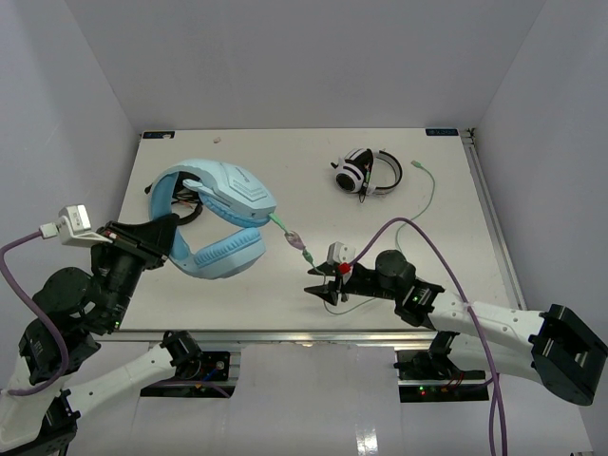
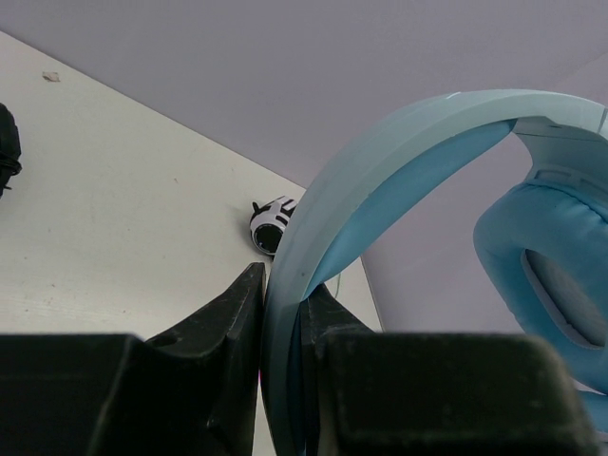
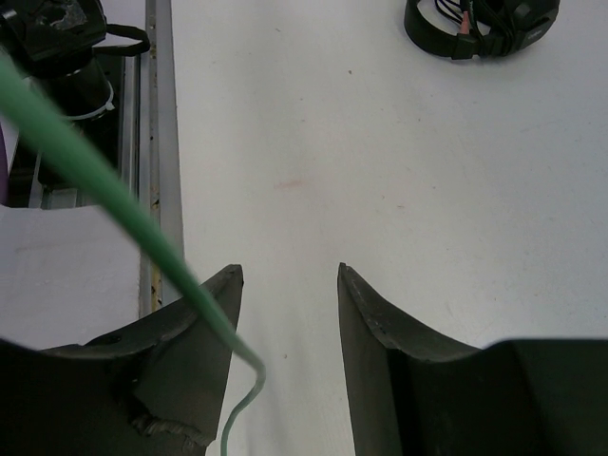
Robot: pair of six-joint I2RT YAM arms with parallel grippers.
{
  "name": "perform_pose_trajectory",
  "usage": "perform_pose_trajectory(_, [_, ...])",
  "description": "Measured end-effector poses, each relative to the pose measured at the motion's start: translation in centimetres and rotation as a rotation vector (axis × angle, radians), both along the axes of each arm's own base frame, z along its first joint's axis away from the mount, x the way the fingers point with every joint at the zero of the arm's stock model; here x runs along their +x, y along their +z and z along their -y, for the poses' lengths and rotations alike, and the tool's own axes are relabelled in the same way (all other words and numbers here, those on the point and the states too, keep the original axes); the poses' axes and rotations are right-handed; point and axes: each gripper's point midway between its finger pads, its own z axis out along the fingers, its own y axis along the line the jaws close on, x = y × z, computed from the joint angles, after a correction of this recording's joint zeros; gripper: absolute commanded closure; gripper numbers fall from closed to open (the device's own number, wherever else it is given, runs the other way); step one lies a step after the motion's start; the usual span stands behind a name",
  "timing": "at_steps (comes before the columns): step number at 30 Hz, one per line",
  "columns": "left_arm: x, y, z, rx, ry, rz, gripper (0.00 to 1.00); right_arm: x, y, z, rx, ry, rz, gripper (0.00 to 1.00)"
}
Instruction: Wrap the headphones
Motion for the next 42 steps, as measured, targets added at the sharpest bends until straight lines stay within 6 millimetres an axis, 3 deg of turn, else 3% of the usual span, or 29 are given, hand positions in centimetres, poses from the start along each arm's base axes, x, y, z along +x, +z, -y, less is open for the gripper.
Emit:
perform_pose_trajectory(7, [0.2,-0.3,-1.2,-0.008,0.062,-0.007,1.00,-0.7,-0.4,0.3,0.008,0.024,0.002,0.52])
perform_pose_trajectory(18, [0.2,-0.4,-1.3,-0.024,0.065,-0.011,1.00,-0.6,-1.7,-0.2,-0.018,0.037,-0.014,0.53])
perform_pose_trajectory(21, [0.1,-0.4,-1.3,-0.033,0.060,-0.009,1.00,-0.5,-2.0,-0.3,-0.025,0.036,-0.014,0.64])
perform_pose_trajectory(23, [0.0,-0.4,-1.3,-0.037,0.057,-0.009,1.00,-0.3,-2.2,-0.4,-0.028,0.034,-0.011,0.86])
perform_pose_trajectory(24, [0.0,-0.4,-1.3,-0.038,0.057,-0.009,1.00,-0.3,-2.2,-0.4,-0.030,0.032,-0.012,0.92])
perform_pose_trajectory(30, [-0.3,-0.6,-1.0,-0.051,0.029,-0.003,1.00,0.5,-2.5,-0.4,-0.039,-0.003,-0.007,0.92])
perform_pose_trajectory(35, [-0.9,-0.7,2.0,-0.052,-0.122,0.036,1.00,0.8,-2.6,-0.4,-0.043,-0.020,-0.007,0.92])
perform_pose_trajectory(42, [-2.0,-1.5,9.5,0.006,-0.443,0.044,1.00,1.1,-1.4,-0.9,-0.021,-0.019,0.010,0.92])
